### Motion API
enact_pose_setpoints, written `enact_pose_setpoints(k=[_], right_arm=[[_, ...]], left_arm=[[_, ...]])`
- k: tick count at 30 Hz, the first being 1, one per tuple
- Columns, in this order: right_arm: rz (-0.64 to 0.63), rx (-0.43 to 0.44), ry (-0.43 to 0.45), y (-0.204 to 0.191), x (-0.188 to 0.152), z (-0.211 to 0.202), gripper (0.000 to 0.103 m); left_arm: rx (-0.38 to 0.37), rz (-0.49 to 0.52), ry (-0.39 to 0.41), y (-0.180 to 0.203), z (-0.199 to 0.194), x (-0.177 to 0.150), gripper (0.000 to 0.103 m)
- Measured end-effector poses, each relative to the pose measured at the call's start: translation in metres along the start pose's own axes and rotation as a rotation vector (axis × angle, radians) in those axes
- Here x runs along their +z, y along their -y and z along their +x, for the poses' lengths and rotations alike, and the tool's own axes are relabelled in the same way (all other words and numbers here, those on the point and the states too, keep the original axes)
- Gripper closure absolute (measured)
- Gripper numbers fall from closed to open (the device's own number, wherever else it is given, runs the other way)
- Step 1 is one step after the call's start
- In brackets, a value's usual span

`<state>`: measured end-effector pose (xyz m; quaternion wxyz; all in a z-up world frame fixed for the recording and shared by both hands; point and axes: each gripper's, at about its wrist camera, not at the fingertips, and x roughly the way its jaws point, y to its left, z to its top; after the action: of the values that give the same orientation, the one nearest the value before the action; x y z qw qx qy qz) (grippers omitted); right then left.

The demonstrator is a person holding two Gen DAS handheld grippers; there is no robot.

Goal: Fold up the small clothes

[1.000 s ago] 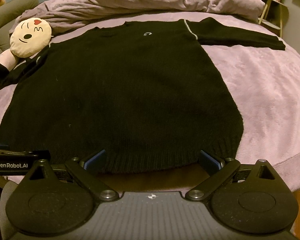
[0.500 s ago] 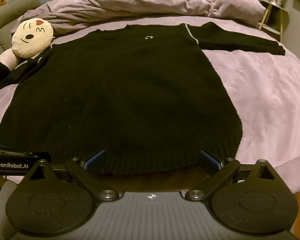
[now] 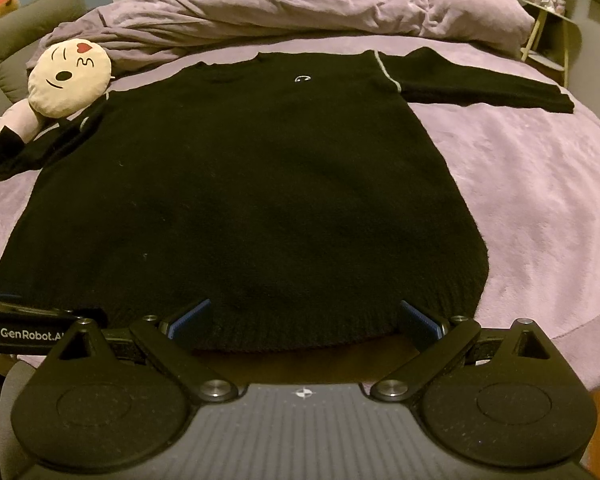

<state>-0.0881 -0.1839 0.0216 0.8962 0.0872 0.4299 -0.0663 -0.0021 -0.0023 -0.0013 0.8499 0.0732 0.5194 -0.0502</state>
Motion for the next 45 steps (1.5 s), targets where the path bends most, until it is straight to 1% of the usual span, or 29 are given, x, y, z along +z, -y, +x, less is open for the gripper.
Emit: enact_pose_setpoints(k=[10,33,38,41,45], right_arm=[[-0.008,0.012,0.018,0.000,0.001,0.000,0.004],[0.010,0.011,0.004,0.008,0.002,0.011,0.004],[0.023,0.040,0.022,0.013,-0.002,0.014,0.004],[0.030,0.047,0.014,0.016,-0.003,0.018,0.004],[0.042,0.068,0.006,0.021,-0.002,0.023,0.004]], left_arm=[[0.002,-0.001,-0.008,0.001,0.003,0.000,0.000],[0.006,0.002,-0.034,0.003,0.010,0.004,0.000],[0.012,0.008,-0.041,0.005,0.014,0.004,0.000],[0.011,0.012,-0.055,0.008,0.020,0.006,0.000],[0.014,0.006,-0.052,0.009,0.023,0.009,0.000]])
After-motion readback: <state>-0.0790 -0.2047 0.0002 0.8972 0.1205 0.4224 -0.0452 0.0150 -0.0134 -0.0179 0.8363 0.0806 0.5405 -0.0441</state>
